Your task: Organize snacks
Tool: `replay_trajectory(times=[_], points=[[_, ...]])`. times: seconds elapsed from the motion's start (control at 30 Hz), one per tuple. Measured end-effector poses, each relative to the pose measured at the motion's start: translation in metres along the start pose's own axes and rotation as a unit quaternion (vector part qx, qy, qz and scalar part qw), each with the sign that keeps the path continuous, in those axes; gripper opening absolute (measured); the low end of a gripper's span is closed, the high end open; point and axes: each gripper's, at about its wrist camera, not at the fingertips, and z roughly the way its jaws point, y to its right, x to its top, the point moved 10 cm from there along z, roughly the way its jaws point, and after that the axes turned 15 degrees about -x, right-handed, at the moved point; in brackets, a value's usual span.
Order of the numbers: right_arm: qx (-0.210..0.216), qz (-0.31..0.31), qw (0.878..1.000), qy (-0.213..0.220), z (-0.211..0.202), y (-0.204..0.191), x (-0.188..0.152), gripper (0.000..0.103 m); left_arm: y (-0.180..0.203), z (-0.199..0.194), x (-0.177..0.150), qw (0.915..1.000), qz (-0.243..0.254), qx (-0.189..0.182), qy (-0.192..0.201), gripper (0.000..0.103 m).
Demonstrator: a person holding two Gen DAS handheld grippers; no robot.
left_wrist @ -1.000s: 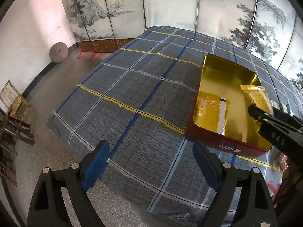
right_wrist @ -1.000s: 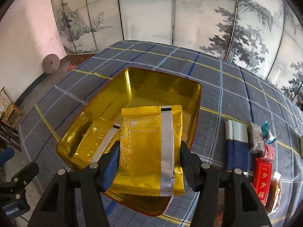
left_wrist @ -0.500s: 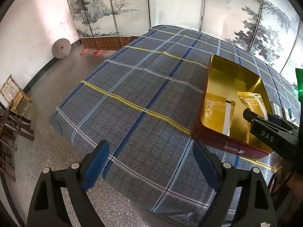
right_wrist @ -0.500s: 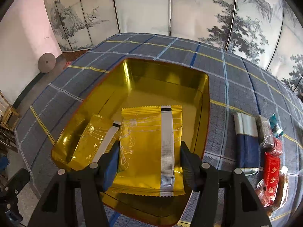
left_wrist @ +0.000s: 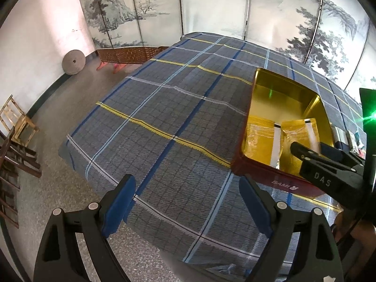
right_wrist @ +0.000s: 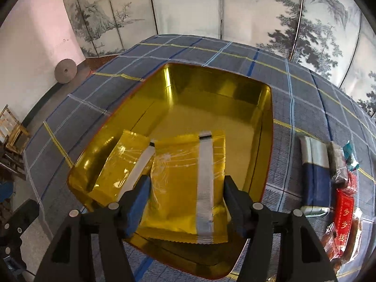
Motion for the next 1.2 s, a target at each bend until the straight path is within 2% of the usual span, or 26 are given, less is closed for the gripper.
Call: replay_trajectory(times=[0.1, 0.33, 0.57, 0.77, 0.9, 1.0, 1.2], points=[[-0.004, 0.001, 1.000, 0.012, -0.005, 0.003, 0.001, 0.070, 0.004, -0.001, 0.000, 1.0000, 0.005, -0.002, 0.000, 0.088], [0.024, 0.010, 0.999, 0.043, -0.037, 0.026, 0.005, 0.070, 0.029, -0.008, 0.006, 0.9993, 0.031, -0.019, 0.013, 0.087], [-0.014, 0.052, 0.998, 0.043, -0.055, 0.121, -0.017, 0.070, 0.091, -0.003, 0.001, 0.9931, 0.096, -0.066, 0.009, 0.088], [-0.097, 0.082, 0.992, 0.025, -0.053, 0.220, -0.056, 0.070, 0.150, 0.006, -0.014, 0.9821, 0.149, -0.115, -0.009, 0.088], [-0.124, 0.109, 0.986, -0.002, -0.045, 0.270, -0.089, 0.070, 0.188, 0.010, -0.028, 0.9696, 0.189, -0.154, -0.020, 0.088], [-0.132, 0.119, 0.984, -0.016, -0.038, 0.290, -0.107, 0.070, 0.215, 0.014, -0.040, 0.9590, 0.219, -0.176, -0.034, 0.088], [-0.130, 0.137, 0.982, -0.030, -0.026, 0.305, -0.124, 0.070, 0.253, 0.022, -0.060, 0.9439, 0.257, -0.201, -0.052, 0.088]])
